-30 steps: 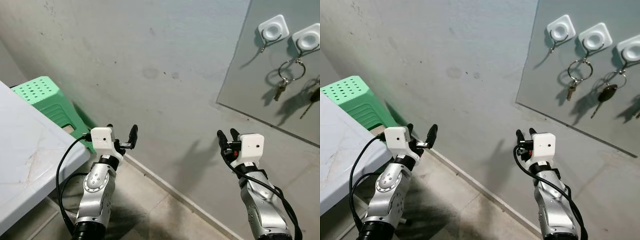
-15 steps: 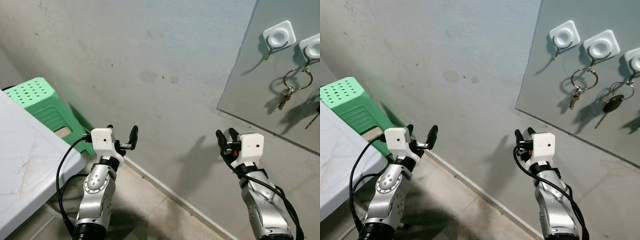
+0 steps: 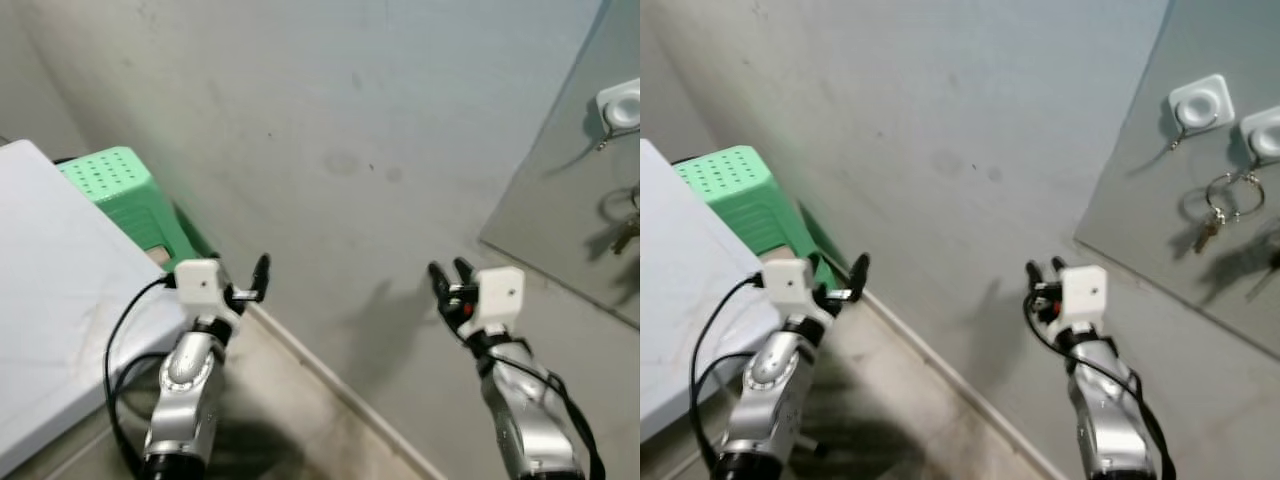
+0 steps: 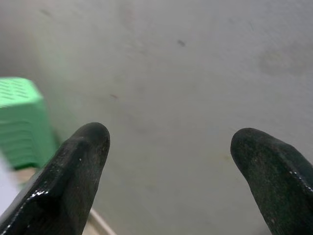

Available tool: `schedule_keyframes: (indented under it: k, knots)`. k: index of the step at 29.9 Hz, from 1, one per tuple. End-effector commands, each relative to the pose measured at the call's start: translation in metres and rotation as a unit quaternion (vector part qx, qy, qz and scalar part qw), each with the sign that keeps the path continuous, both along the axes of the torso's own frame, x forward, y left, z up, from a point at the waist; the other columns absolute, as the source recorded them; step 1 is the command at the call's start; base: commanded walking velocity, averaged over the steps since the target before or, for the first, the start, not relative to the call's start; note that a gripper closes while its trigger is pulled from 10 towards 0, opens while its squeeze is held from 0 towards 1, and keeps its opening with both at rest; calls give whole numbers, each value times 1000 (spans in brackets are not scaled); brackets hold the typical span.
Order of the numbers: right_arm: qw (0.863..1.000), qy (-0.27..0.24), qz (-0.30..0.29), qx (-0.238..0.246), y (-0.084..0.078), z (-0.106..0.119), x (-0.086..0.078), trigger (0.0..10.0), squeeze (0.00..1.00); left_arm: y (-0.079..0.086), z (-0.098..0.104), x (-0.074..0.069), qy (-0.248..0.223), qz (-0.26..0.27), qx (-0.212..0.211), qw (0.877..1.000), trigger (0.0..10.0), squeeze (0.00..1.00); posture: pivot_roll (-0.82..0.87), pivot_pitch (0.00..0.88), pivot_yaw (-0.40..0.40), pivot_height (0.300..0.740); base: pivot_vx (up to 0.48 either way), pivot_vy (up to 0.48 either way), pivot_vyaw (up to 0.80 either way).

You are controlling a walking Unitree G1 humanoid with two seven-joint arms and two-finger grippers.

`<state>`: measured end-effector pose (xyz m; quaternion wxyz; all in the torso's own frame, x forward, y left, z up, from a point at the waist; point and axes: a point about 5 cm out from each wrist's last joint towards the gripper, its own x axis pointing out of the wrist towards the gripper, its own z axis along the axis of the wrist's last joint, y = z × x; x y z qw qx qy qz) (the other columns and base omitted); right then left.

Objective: Hang keys on a hook

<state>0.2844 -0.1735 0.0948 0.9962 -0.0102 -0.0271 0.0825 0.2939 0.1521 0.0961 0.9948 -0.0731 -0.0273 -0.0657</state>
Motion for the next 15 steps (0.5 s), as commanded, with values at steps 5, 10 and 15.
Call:
schedule_keyframes:
  k: [5,10,15]
  knots:
    - [1000,4,-5,0,-5,0,-1,10000,0,-6,1,-1,1,-9,0,1000,10000,0,-25,0,-41,740,0,0,800]
    - [1000,4,-5,-1,-5,0,-1,10000,0,-6,1,-1,1,-8,-1,1000,10000,0,-24,0,-43,740,0,0,800]
    - [1000,5,-3,-2,-7,1,0,10000,0,-7,1,-1,1,-6,-2,1000,10000,0,-24,0,-48,740,0,0,800]
